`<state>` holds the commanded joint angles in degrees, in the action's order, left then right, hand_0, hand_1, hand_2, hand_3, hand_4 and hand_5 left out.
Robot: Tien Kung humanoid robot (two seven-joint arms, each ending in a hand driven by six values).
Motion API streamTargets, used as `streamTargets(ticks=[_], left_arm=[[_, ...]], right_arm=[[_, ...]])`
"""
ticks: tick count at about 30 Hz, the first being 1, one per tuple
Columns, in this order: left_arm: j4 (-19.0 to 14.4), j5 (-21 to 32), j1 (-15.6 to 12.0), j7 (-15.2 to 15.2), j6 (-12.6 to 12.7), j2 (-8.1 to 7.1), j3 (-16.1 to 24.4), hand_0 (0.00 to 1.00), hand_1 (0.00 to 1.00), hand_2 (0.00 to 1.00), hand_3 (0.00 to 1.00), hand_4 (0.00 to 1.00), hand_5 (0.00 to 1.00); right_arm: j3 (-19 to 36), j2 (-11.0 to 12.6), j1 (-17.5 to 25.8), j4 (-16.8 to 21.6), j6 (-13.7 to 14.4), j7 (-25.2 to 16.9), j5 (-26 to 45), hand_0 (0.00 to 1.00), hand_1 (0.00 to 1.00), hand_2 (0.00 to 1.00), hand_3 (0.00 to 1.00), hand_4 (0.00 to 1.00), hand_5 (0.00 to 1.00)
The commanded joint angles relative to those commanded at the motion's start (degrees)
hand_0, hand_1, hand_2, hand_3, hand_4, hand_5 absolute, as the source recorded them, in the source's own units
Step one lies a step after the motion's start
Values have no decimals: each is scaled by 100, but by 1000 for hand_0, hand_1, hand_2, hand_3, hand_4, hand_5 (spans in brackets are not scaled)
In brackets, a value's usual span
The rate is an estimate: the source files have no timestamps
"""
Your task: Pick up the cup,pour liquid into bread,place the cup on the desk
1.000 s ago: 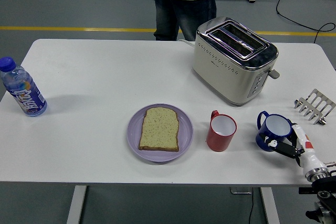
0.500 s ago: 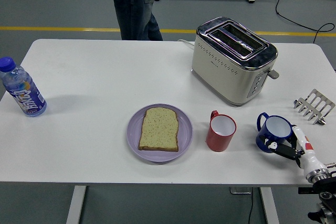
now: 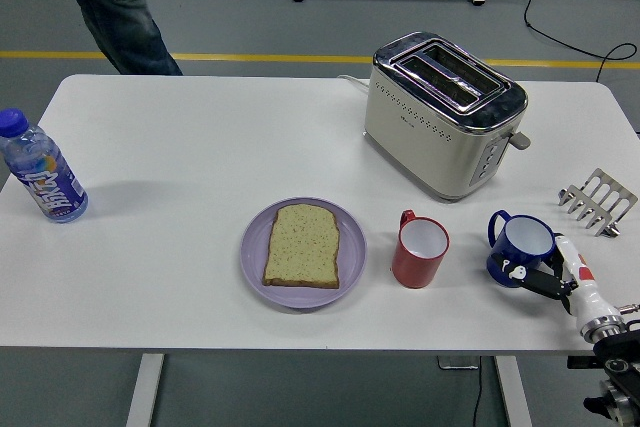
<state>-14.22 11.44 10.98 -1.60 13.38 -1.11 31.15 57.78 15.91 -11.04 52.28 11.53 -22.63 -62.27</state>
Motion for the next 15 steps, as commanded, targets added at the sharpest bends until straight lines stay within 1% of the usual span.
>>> streamTargets(ticks=[8,9,14,15], left_arm=[[0,-2,-1,-4,0,1,2,690,756,773,611,396,998],[0,-2,-1,-4,0,2,3,690,756,773,611,396,998],[0,4,1,-1,-3,-1,-8,690,756,773,611,396,998],[0,7,3,-1,-3,-1,-11,690,756,773,611,396,998]], right_arm=[[12,-11,-17,-41,-48,12,-14,896,766,896,914,773,2],[12,-12,-17,-43,-51,14,-14,905,777,912,949,794,2],[54,1,2,-7,-43,-17,-58,905,777,912,949,794,2],[65,6,11,2,-40,-27,-53,916,786,927,986,811,2]])
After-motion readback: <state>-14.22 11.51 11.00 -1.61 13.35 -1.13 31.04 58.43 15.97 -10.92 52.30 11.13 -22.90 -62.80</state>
